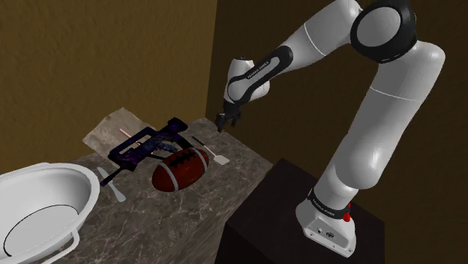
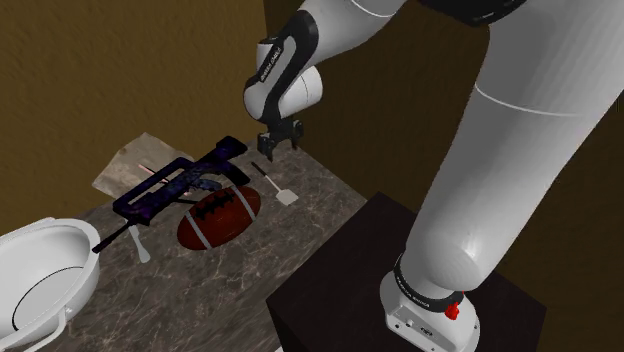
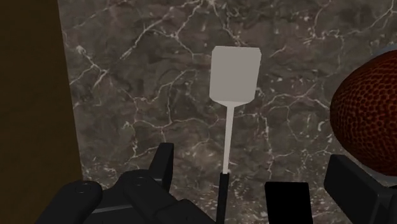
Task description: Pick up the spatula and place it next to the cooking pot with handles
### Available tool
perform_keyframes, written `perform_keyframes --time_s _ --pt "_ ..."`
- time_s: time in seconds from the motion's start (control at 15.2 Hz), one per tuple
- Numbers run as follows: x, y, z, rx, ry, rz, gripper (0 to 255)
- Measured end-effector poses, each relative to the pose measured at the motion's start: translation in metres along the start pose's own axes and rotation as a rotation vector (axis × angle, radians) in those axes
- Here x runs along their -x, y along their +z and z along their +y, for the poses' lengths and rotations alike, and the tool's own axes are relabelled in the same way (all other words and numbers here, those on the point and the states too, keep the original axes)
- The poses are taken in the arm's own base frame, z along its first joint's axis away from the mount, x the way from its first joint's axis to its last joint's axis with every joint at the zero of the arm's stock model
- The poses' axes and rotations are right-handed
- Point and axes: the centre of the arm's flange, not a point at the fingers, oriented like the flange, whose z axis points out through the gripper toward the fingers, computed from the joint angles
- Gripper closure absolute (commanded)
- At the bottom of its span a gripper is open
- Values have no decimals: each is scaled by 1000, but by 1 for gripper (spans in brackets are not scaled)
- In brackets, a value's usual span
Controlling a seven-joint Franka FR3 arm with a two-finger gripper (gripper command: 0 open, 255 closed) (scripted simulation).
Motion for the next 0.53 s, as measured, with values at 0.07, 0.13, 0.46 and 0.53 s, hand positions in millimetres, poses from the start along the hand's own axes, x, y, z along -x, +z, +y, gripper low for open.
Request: perform_keyframes --time_s 0.07,0.13,0.46,0.53 --pt "-8 15 1 -1 -1 1 0" --pt "-14 24 0 -2 -1 0 0" --pt "-49 79 -6 -7 -4 3 0" --pt "-57 89 -8 -8 -6 3 0"
